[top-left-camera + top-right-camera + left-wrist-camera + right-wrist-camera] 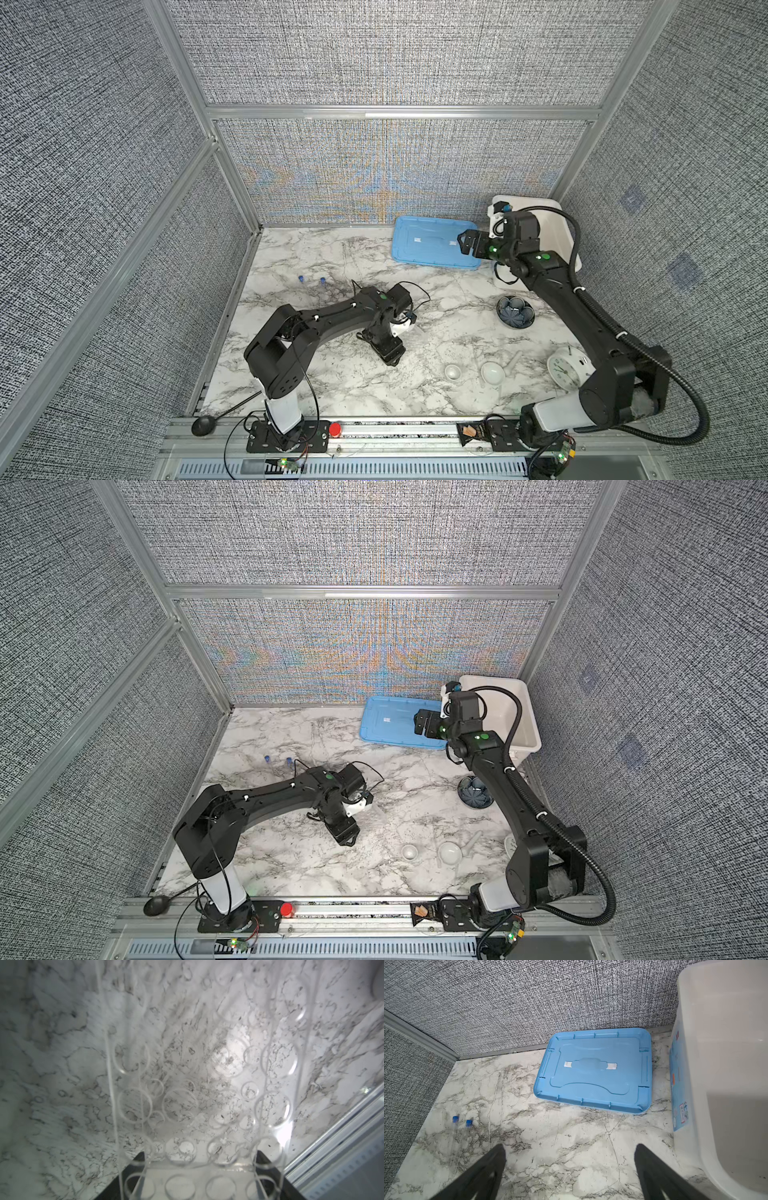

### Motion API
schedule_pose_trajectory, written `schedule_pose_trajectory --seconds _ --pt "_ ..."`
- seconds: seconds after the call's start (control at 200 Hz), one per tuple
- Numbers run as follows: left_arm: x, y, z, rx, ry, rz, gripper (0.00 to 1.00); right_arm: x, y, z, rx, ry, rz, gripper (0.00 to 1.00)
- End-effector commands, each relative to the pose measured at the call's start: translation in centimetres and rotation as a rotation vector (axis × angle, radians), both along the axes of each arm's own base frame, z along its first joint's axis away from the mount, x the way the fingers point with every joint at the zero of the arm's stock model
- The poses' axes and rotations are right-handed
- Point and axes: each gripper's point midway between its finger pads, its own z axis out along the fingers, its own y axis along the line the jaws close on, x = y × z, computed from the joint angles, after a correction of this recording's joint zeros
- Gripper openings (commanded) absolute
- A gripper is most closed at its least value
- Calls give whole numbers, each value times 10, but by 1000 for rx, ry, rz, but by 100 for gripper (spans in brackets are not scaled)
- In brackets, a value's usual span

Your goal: Organize the chemistry lab equipment

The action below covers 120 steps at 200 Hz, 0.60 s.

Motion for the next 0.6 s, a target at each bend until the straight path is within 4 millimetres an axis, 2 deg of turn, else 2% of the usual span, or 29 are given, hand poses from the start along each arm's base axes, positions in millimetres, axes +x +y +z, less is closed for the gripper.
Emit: schedule_pose_trajectory --seconds 0.0,0.175,0.315,0.37,0.42,0.43,0.44,0.595 --pt "-7 -11 -3 -46 -19 -121 68 -4 1 6 51 3 1 99" --pt "-14 -25 -15 -82 -51 -221 68 -6 -5 16 107 -10 -23 99" --pt "-8 -29 -18 -80 -72 -236 70 -7 -10 21 89 -26 -26 99" --pt "-6 -29 -18 -77 -87 -239 74 -8 -13 19 72 -16 -31 99" --pt "-7 -30 -18 -78 -80 -239 89 -9 -15 18 65 -7 -38 99" --pt "-7 -30 -17 -78 -80 -239 95 -9 -16 19 65 -9 -39 99" --pt "-7 -30 -16 -81 -81 -239 98 -9 -16 19 65 -8 -41 99" --pt "1 -27 -5 -93 -156 -238 99 -4 -11 11 157 23 -11 99"
